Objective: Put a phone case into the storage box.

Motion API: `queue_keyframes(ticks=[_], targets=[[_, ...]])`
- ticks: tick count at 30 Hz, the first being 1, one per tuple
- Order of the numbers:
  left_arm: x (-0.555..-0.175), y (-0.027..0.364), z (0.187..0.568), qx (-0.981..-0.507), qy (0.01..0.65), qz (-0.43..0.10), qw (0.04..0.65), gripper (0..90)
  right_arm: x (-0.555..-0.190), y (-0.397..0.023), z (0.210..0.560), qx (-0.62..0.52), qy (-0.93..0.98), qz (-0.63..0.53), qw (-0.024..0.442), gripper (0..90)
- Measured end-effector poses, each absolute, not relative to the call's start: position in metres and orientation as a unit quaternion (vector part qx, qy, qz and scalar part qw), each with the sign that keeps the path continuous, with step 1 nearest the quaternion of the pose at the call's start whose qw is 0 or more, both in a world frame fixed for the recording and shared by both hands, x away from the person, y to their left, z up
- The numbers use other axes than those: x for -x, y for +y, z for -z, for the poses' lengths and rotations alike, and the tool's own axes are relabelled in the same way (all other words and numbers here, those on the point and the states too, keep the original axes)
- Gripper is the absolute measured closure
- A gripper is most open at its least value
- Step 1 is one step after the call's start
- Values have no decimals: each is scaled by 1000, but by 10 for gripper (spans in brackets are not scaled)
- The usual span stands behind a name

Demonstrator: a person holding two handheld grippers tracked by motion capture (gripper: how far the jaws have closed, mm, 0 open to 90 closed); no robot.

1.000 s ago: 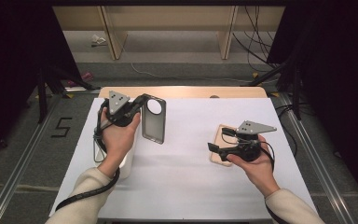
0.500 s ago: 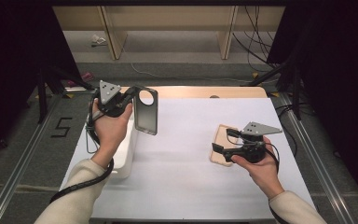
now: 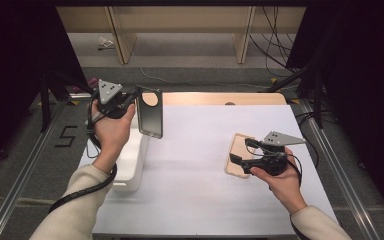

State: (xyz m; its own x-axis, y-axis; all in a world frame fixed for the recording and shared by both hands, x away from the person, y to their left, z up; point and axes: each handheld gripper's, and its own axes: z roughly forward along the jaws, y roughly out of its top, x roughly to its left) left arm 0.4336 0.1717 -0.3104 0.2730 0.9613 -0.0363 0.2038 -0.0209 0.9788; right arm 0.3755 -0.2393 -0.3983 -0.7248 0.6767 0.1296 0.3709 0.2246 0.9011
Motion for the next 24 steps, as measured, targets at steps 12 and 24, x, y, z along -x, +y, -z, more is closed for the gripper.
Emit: queue_keyframes(ticks=[12, 24], targets=[[-441, 184, 305, -604, 485, -379, 507, 890, -375, -243, 399, -348, 765, -521, 148, 172], [-447, 199, 304, -593, 497, -391, 498, 890, -374, -245, 399, -351, 764, -521, 147, 173]])
